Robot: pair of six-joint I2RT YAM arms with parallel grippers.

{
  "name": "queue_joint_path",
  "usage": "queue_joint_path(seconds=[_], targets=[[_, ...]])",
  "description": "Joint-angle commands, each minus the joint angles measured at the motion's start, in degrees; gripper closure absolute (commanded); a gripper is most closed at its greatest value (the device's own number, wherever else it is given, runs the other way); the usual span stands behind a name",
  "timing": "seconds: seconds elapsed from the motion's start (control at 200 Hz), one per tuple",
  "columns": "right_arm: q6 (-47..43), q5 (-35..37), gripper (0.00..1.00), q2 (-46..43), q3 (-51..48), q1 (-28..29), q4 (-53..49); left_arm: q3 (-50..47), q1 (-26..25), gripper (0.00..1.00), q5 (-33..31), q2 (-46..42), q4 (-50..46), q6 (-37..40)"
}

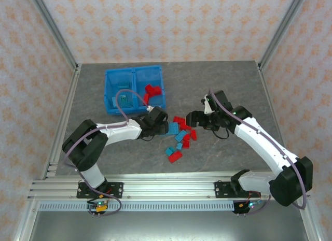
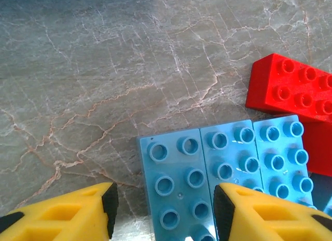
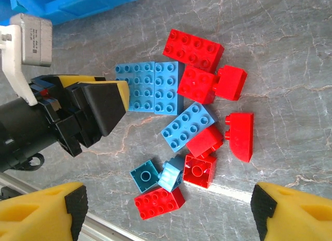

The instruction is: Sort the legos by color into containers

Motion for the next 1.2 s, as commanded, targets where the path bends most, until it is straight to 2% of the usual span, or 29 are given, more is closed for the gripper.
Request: queue_joint_path(seconds=[0.0,0.19,0.325,0.375,0.566,0.671,0.721,0.906,0.981,1.061,1.196], targets=[[0.85,1.04,0.16,-0.02,-0.34,-0.03,1.03,-0.44,0.14,0.46,-0.99,2.11,1.49,0.29],[0.51,0.45,0.16,0.97,0.24,-0.04,0.86,-1.36,0.13,0.46,0.2,3.08,2.45,0.73],[0.65,0.86,0.16,0.23,0.15,-0.04,0.39,-2.41,0.39,0.57,-1.55,2.28,-0.61,1.07],[0.69,1.07,0.16,-0.17,0.02,-0.04,0.25,-3.16,0.61,0.58,-2.31,1.35,-1.94,1.33],[1.0,1.12,0.16,-0.58,-0.4,-0.04,0.67,-5.27,2.45,0.58,-3.96,-3.87,-7.22,3.71],[1.24,1.0,0.17,-0.34,-0.66,0.01,1.54,-5.3,3.24,0.51,-2.47,-4.87,-7.93,6.16],[1.32,0.69,0.17,-0.07,-0.68,-0.04,1.98,-4.22,3.38,0.51,-1.86,-3.65,-8.94,8.07],[1.29,0.46,0.17,-0.16,0.26,0.02,0.93,-3.5,3.63,0.59,-1.79,-0.46,-8.07,8.45],[1.3,0.63,0.17,-0.98,0.19,-0.04,0.64,-2.82,3.67,0.66,-3.16,-0.73,-8.68,9.16],[0.59,-2.13,0.17,-1.09,0.24,-0.04,1.22,-1.32,3.63,0.7,-4.98,-2.15,-10.28,10.74],[-0.75,-12.32,0.18,-1.09,-0.03,0.27,4.08,1.61,5.05,0.71,-7.24,-9.21,-12.72,13.29]])
